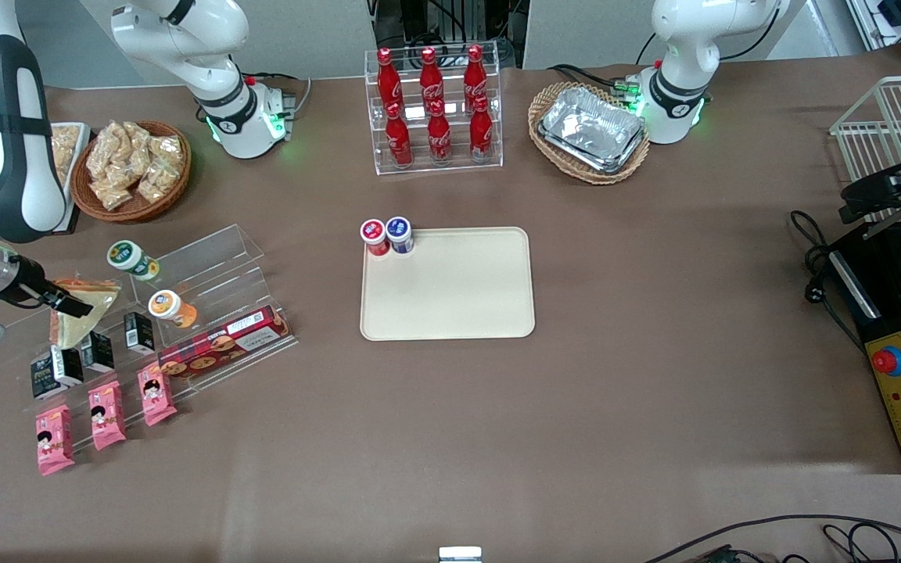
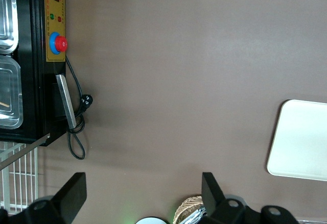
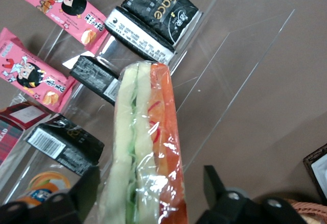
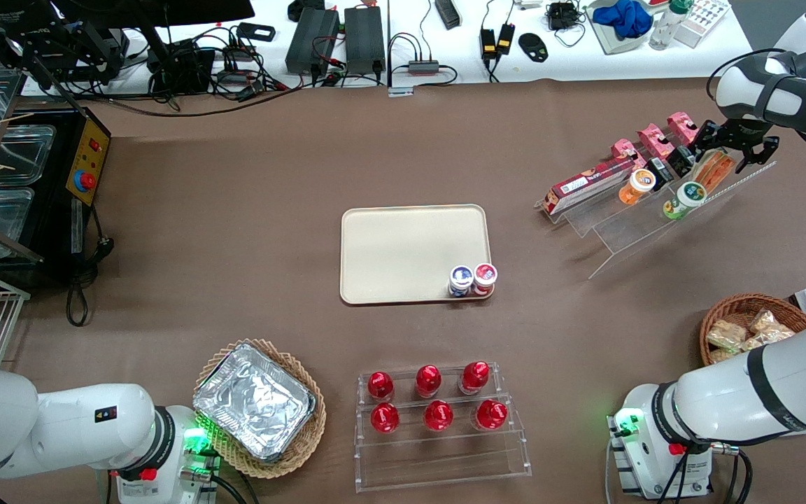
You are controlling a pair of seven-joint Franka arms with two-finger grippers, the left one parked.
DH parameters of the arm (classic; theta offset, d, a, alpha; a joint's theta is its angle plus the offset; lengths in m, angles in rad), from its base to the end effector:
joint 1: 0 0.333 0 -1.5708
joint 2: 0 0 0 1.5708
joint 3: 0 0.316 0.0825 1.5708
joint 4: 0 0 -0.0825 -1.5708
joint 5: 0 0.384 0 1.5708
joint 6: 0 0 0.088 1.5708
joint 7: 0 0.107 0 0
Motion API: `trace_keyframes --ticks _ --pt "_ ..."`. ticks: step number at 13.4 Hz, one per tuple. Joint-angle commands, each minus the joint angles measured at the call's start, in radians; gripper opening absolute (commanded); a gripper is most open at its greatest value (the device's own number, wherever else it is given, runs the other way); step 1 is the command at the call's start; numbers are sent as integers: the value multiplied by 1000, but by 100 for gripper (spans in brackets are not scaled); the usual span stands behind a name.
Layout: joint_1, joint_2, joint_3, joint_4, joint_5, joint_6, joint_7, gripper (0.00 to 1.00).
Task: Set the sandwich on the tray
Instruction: 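Lower the right gripper and close it on the wrapped triangular sandwich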
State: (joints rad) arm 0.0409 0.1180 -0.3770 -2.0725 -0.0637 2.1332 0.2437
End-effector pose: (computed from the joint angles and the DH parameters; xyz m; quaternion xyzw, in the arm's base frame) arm 0.5298 -0.1847 0.3741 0.9619 -0.2679 -0.0270 0.0470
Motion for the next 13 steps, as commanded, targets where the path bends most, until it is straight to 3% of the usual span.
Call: trace_keyframes --ticks 1,2,8,13 --pt "-6 -8 0 -9 -19 13 -49 43" --pt "-4 -6 0 -8 -19 13 -49 38" --pt "-22 14 -2 78 -5 -22 -176 35" --pt "-3 80 10 334 2 -262 -334 35"
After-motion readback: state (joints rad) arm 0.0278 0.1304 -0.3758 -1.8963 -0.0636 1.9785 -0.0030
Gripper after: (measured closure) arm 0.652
